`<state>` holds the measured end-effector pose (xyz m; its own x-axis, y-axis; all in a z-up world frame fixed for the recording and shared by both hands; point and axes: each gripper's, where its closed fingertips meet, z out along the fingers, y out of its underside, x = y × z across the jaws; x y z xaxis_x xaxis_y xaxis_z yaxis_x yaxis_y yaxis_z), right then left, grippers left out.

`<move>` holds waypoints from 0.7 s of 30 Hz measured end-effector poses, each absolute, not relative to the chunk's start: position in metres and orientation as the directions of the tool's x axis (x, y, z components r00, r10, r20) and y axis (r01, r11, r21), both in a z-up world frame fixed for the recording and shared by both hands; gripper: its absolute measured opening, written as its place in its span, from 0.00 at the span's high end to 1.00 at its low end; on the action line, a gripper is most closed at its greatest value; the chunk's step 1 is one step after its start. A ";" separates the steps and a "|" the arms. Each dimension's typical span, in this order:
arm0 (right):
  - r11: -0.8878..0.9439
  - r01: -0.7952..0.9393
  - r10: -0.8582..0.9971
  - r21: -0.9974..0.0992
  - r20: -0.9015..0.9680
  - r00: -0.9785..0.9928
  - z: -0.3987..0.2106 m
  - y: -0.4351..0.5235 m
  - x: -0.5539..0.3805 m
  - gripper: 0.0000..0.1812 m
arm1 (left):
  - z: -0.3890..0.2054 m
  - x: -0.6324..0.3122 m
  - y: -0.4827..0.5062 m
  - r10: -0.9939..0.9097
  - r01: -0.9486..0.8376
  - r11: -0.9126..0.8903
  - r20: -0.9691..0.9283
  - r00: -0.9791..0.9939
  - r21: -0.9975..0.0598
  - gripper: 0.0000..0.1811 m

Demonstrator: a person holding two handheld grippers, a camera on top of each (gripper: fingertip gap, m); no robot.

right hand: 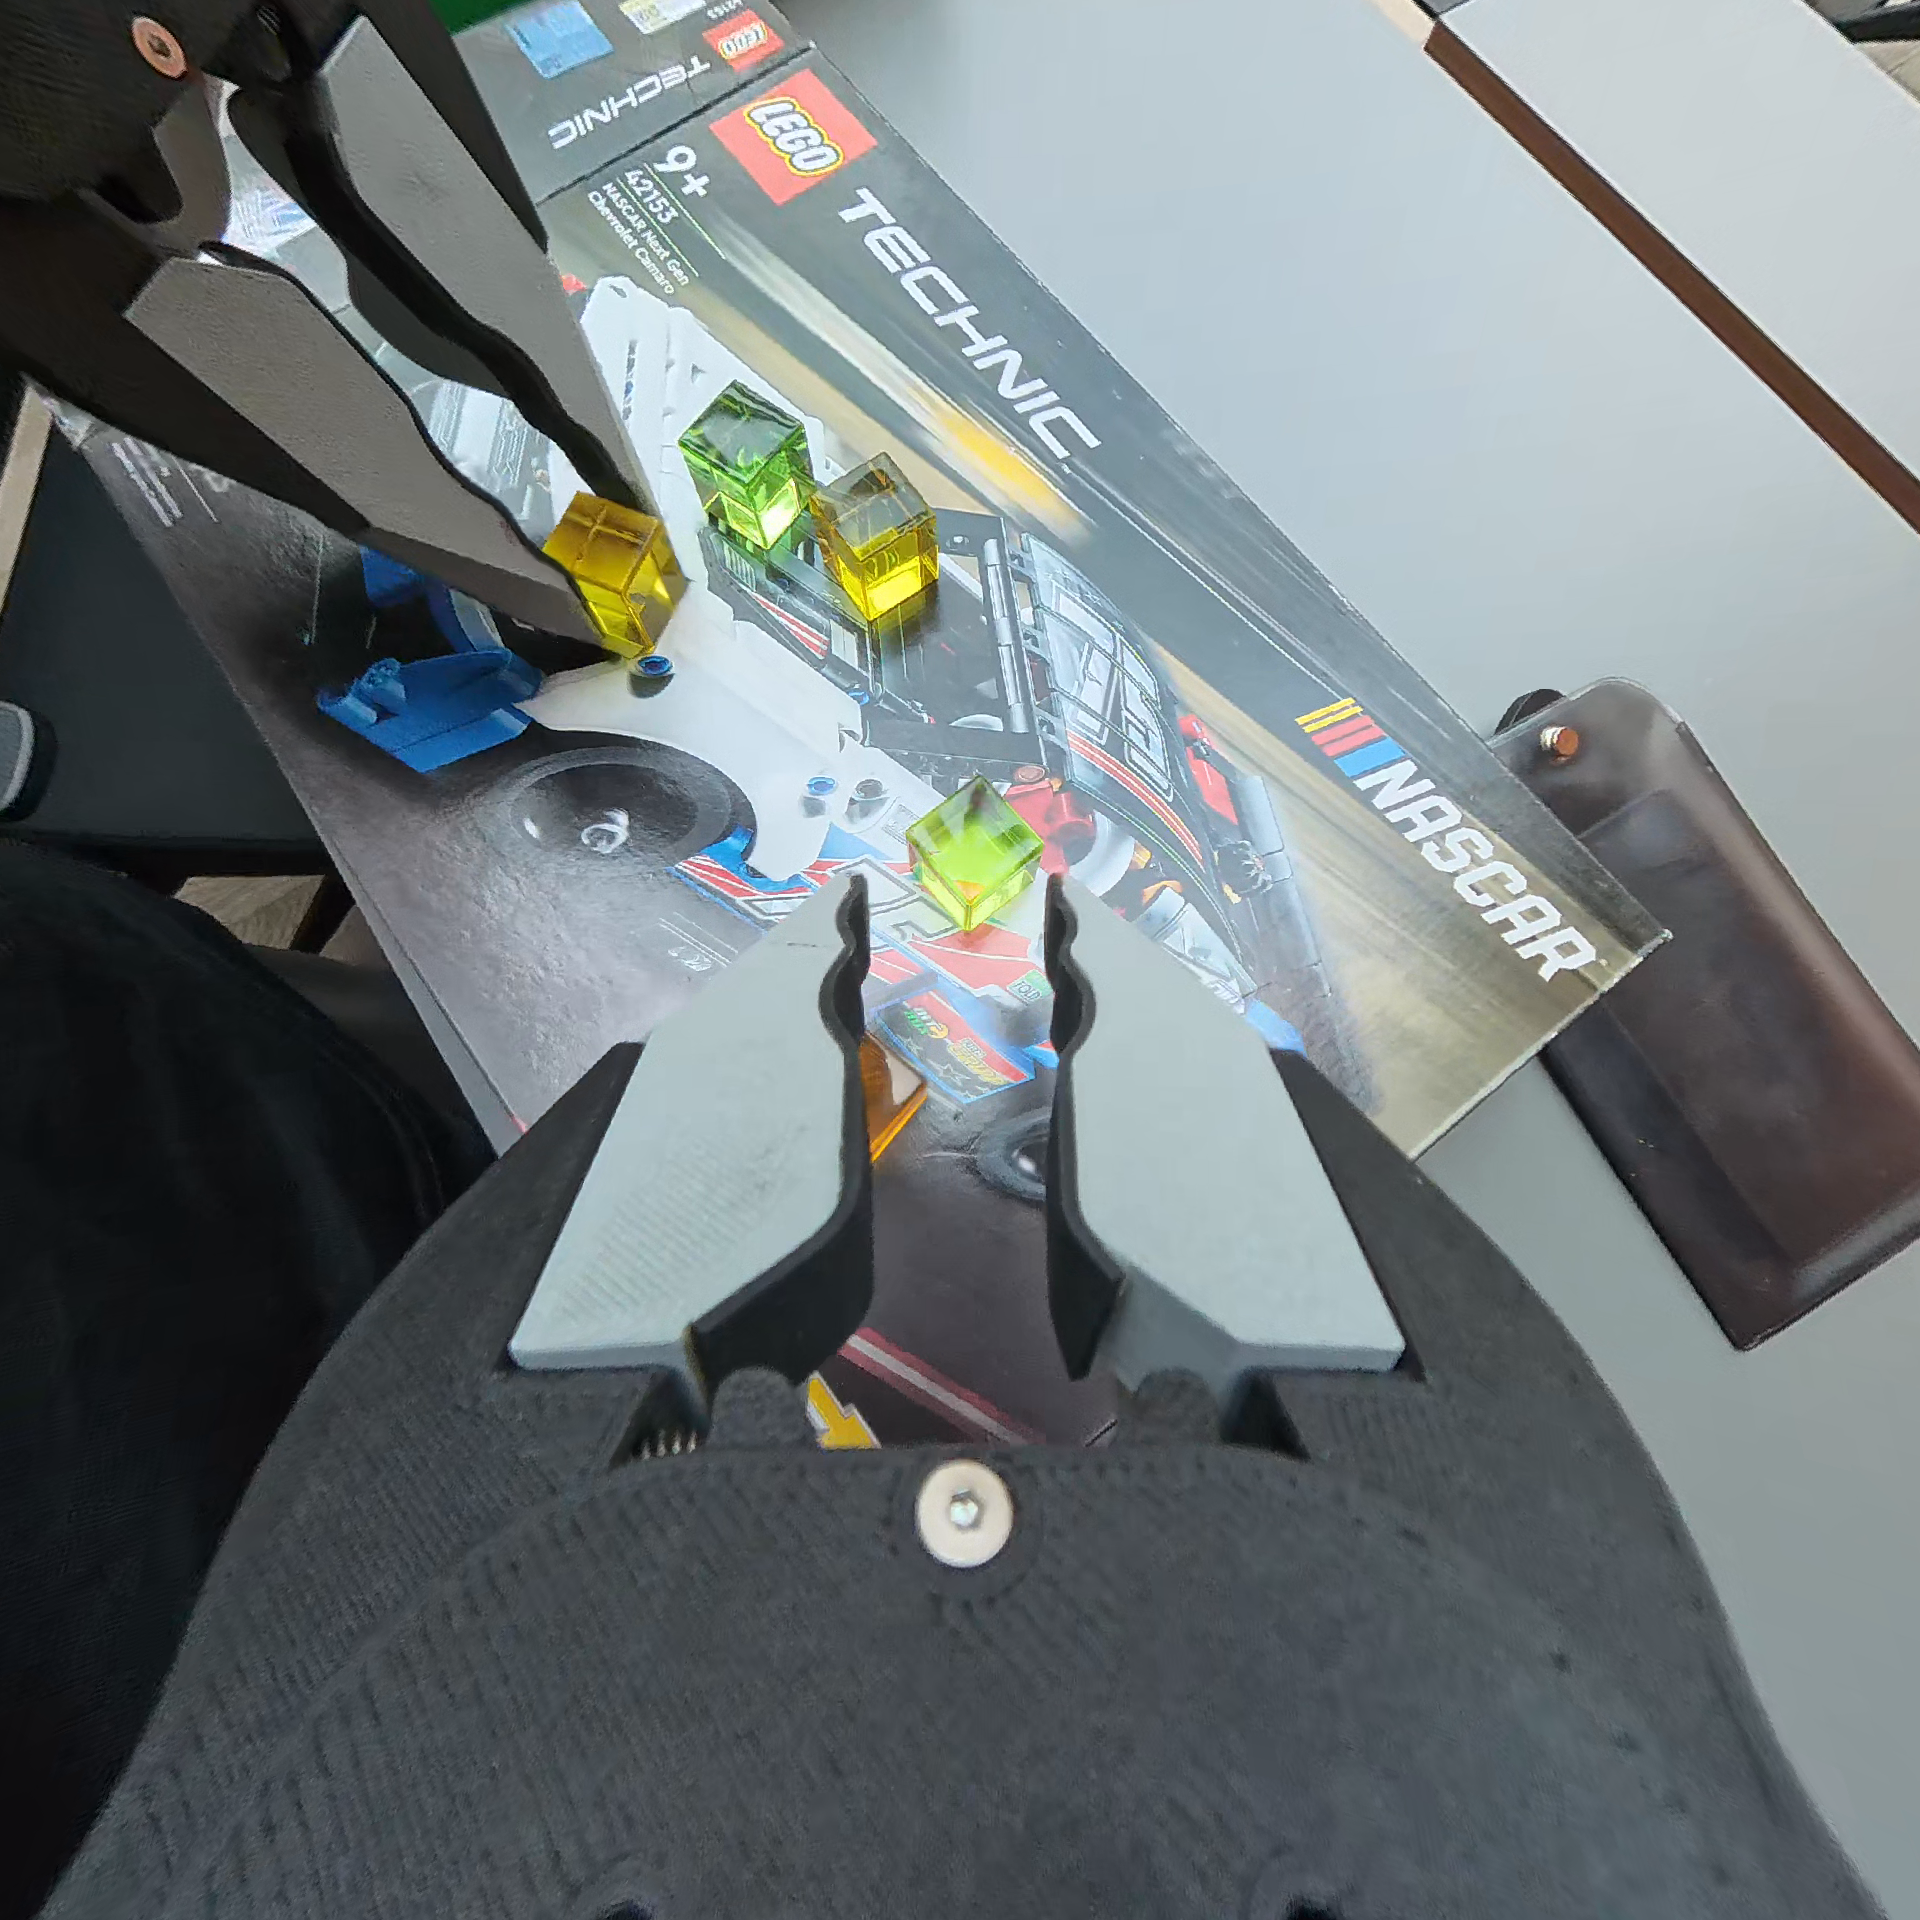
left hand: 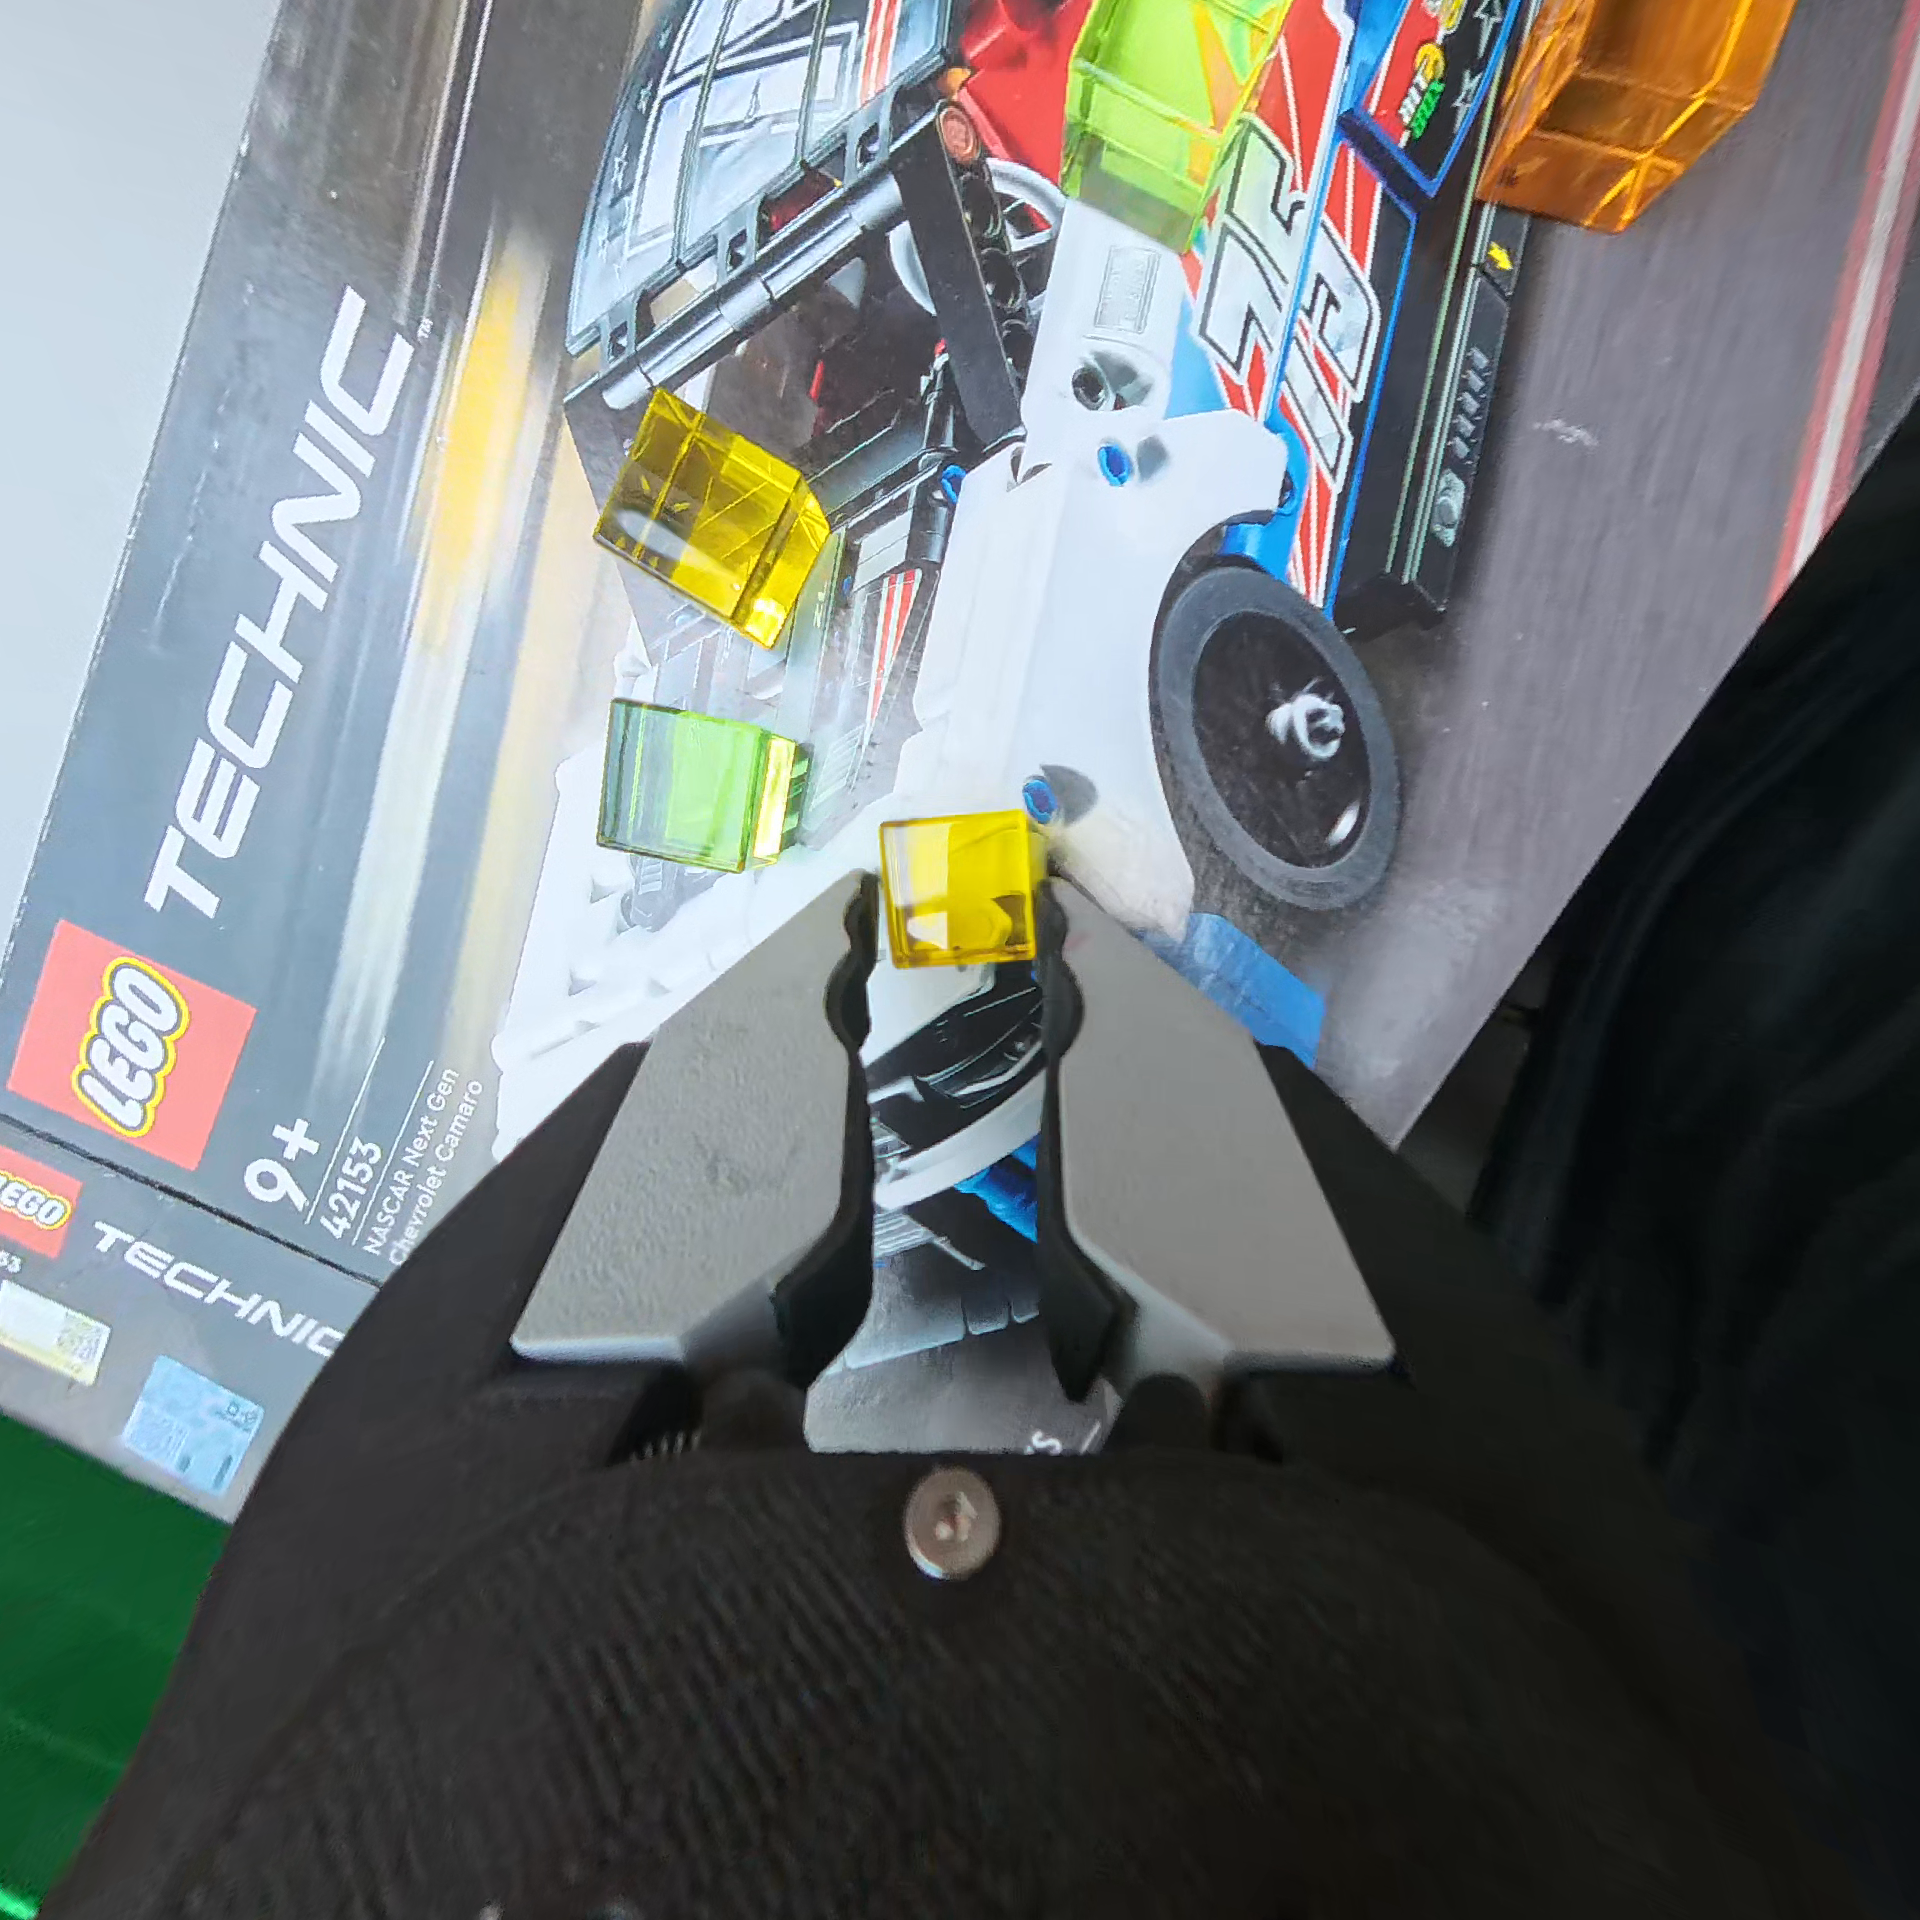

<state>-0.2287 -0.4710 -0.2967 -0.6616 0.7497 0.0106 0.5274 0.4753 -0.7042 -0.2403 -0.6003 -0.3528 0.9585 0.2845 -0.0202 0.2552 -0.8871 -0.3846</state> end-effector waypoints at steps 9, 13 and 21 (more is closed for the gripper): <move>0.463 0.547 0.776 -0.698 0.020 -0.631 -0.293 -0.469 -0.217 0.83 | -0.351 -0.243 -0.606 0.240 0.215 -0.890 -0.011 0.971 -0.401 0.86; 0.453 0.554 0.784 -0.698 0.017 -0.620 -0.292 -0.468 -0.212 0.84 | -0.354 -0.241 -0.602 0.205 0.189 -0.894 0.003 0.979 -0.406 0.82; 0.455 0.556 0.786 -0.696 0.020 -0.618 -0.291 -0.466 -0.208 0.84 | -0.354 -0.238 -0.600 0.160 0.153 -0.897 0.020 0.987 -0.415 0.86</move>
<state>-0.2076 -0.4658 -0.2908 -0.6176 0.7862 0.0200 0.5563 0.4547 -0.6955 -0.2382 -0.6002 -0.3544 0.9870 0.1596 0.0197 0.1533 -0.8970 -0.4145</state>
